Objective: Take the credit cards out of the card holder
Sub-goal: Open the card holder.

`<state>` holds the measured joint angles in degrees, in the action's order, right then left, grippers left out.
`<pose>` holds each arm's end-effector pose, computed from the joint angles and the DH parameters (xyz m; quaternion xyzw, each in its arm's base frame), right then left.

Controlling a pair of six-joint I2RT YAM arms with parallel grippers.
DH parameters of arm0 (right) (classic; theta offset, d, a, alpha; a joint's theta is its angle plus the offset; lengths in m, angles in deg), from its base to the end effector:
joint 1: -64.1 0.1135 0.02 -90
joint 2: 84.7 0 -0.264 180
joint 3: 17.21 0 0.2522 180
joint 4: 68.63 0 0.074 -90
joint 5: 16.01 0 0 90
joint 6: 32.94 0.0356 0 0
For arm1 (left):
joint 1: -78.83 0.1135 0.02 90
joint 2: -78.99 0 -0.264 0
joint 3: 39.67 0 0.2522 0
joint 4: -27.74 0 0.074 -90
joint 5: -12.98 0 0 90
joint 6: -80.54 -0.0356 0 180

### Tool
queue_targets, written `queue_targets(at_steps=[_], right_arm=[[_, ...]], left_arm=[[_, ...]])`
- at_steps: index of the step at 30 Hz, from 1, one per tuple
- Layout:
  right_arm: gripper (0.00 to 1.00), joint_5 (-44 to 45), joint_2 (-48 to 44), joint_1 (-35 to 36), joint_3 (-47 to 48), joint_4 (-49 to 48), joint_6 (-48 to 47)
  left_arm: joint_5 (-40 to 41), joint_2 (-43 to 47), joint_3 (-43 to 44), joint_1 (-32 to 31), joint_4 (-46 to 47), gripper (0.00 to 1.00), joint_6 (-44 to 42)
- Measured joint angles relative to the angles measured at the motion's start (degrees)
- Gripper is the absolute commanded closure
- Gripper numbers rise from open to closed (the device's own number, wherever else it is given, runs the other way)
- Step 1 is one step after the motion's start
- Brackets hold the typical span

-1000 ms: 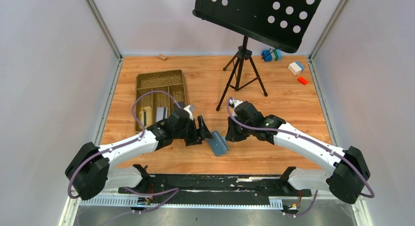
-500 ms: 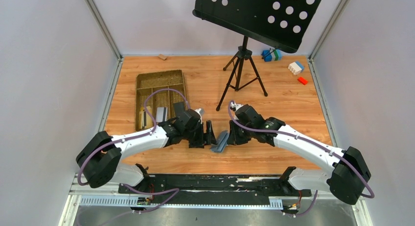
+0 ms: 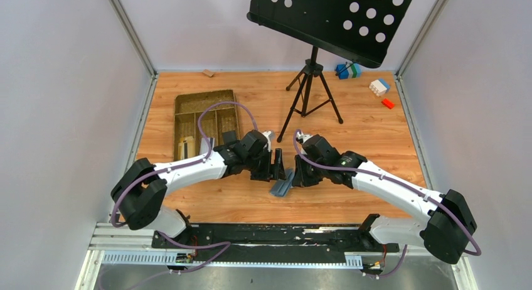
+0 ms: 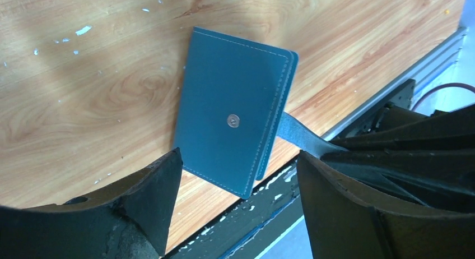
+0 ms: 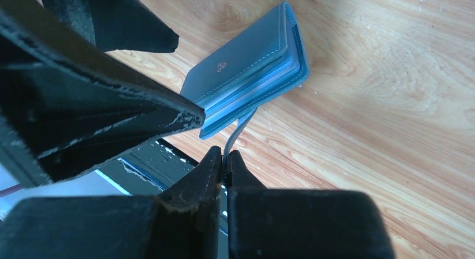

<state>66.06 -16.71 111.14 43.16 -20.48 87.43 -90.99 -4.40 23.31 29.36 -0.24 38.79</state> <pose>0.1548 0.1735 0.2345 -0.1583 0.9404 0.2352 0.1878 0.1872 -0.2321 0.2066 0.0531 0.9273 -0.3403 0.1463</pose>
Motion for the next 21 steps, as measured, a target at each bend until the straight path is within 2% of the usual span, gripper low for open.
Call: queue_targets(at_steps=[9,11,14,21], right_arm=[[1.0,0.3,-0.7,0.0,0.0,1.6,0.0],[1.0,0.5,-0.8,0.0,0.0,1.9,0.0],[1.0,1.1,-1.0,0.0,0.0,2.3,0.0],[1.0,3.4,-1.8,-0.7,0.4,3.2,-0.2]], left_arm=[[-0.5,-5.5,1.4,0.0,-2.9,0.28,-1.8],[-0.5,-5.7,1.4,-0.1,-3.1,0.34,-1.9],[-0.2,-5.7,1.5,-0.1,-3.7,0.5,-1.9],[2.4,-3.8,1.6,-0.2,-5.2,0.58,-1.9]])
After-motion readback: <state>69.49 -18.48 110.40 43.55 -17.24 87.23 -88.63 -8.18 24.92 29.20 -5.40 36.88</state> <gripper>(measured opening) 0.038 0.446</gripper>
